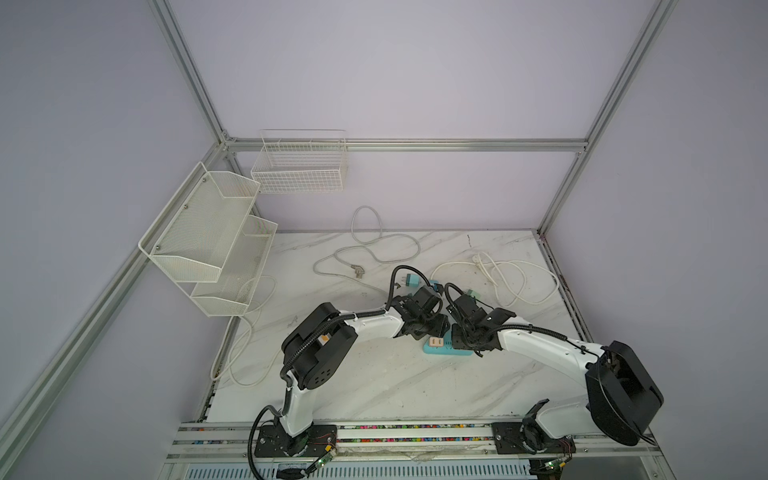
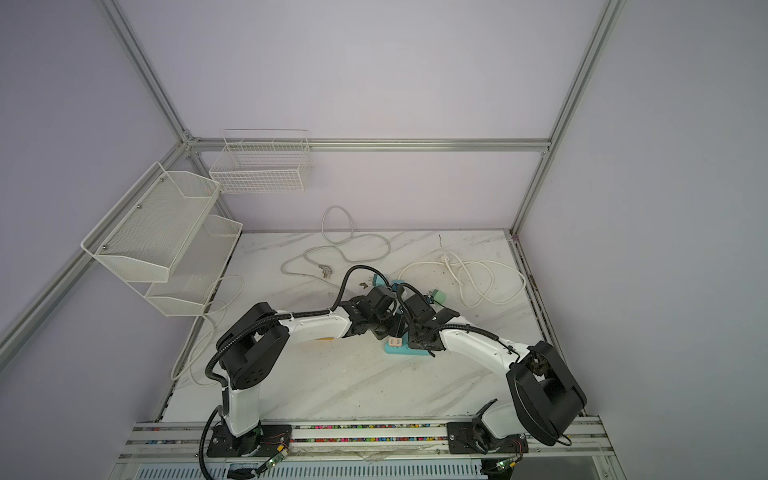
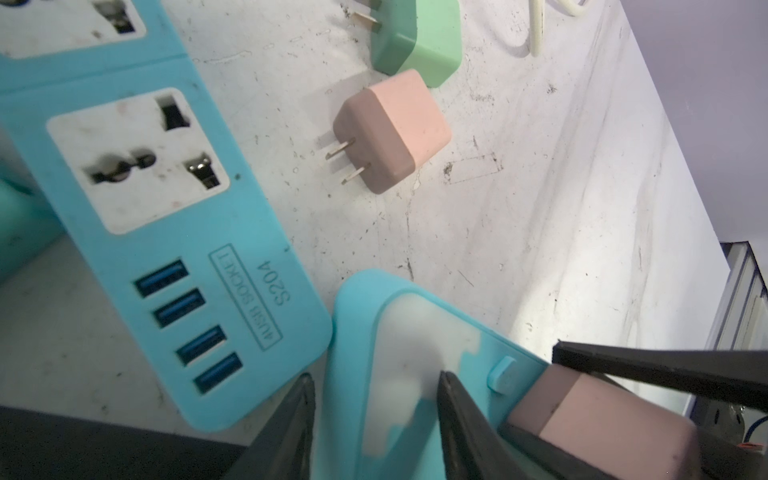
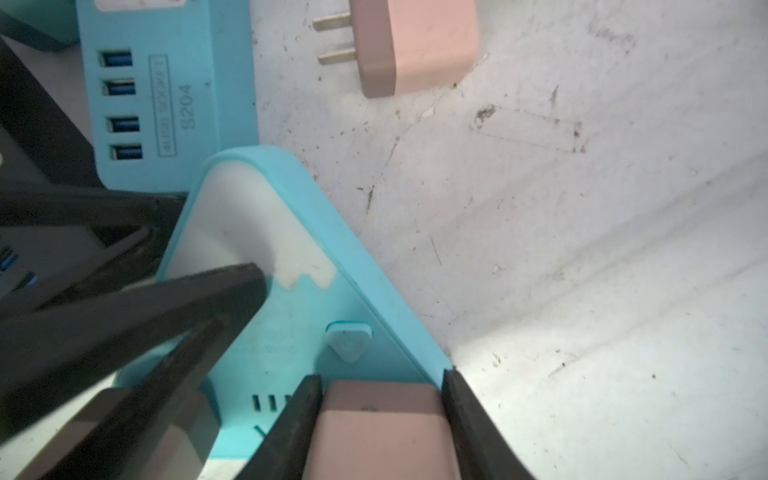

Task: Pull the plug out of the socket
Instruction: 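Hold the triangular socket with the left gripper while the right gripper pulls the adapter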

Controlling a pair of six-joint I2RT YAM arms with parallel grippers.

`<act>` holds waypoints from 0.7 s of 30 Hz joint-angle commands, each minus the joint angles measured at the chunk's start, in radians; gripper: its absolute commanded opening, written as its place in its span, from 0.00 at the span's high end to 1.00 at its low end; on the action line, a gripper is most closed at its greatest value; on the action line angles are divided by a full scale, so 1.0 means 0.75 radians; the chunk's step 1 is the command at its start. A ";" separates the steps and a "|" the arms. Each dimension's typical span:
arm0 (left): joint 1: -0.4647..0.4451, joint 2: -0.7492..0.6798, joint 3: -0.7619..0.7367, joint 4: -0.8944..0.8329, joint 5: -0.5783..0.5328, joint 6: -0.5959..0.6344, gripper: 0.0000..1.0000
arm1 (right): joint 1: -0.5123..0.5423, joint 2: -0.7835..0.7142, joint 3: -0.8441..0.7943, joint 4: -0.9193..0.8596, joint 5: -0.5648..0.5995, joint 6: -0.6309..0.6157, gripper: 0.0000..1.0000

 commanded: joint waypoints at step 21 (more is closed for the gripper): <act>-0.019 0.161 -0.097 -0.411 -0.154 0.037 0.55 | -0.059 -0.137 -0.025 0.039 0.060 0.055 0.72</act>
